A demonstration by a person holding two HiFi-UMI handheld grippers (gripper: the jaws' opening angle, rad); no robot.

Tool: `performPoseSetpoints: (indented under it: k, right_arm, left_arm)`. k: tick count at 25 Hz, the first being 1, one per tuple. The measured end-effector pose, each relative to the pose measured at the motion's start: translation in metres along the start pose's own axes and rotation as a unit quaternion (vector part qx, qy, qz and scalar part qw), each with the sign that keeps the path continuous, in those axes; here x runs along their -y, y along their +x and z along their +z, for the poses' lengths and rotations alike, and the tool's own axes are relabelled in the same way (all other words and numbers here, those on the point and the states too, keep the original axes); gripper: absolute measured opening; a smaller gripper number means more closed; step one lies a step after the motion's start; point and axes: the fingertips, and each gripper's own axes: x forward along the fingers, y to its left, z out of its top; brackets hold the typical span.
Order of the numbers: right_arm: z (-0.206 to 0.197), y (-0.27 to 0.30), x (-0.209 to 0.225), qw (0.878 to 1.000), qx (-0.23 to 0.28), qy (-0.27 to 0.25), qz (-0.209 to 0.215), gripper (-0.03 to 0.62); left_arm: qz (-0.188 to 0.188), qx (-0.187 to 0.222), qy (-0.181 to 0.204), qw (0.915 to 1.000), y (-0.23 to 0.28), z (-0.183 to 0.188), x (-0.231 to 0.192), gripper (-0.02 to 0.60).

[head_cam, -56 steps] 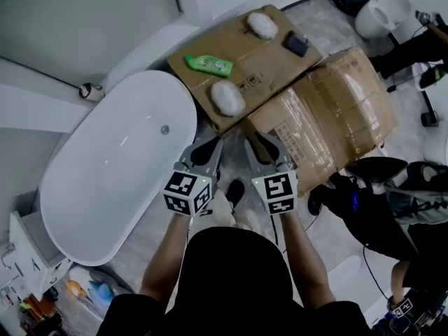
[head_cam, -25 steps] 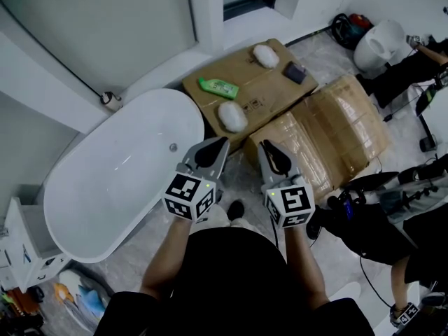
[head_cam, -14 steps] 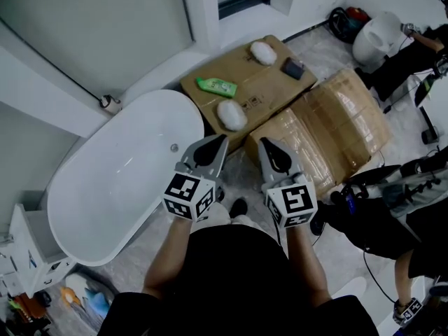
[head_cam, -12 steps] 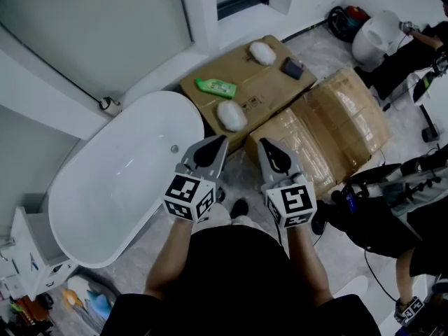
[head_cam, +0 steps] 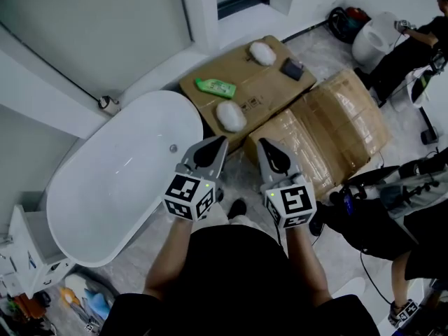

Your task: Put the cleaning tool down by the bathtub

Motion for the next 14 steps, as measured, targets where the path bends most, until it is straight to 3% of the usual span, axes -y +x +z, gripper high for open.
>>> performPoseSetpoints:
  k: [14]
  right_arm:
    - [0.0034, 0.005, 0.0051, 1.0, 0.005, 0.007, 0.001, 0.008]
  left_arm:
    - [-0.003, -0.001, -0.002, 1.0, 0.0039, 0.0022, -0.0014, -0.002]
